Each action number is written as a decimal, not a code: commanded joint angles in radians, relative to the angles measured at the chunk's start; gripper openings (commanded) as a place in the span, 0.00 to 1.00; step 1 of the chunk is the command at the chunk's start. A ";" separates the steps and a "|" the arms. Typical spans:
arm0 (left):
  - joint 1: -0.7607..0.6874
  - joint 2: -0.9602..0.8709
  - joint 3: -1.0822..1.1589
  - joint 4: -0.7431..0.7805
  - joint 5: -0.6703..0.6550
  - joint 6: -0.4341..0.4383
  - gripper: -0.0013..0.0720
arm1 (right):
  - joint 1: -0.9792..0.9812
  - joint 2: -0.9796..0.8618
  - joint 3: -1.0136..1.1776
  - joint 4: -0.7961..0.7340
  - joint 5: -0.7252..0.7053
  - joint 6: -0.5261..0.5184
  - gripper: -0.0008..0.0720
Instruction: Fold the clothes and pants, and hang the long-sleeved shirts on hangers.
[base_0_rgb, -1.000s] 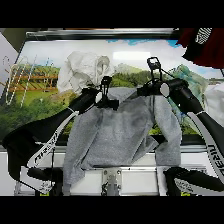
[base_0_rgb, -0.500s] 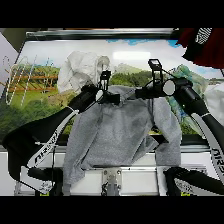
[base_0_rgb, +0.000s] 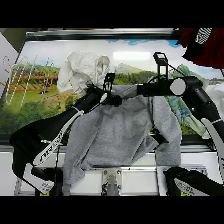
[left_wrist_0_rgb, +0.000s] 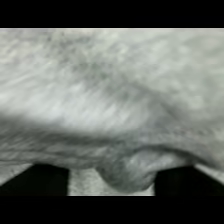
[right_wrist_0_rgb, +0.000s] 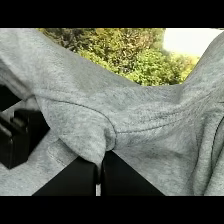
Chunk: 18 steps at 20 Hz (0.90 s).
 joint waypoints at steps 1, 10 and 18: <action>0.033 -0.007 0.051 0.055 -0.022 -0.024 0.52 | -0.001 0.039 0.003 -0.010 0.053 -0.001 0.04; 0.127 0.219 0.389 0.032 -0.365 0.160 0.04 | -0.001 0.043 0.293 -0.188 0.444 0.000 0.04; 0.128 0.491 0.084 -0.405 -0.884 0.339 0.04 | 0.071 0.058 0.294 -0.179 0.899 0.145 0.03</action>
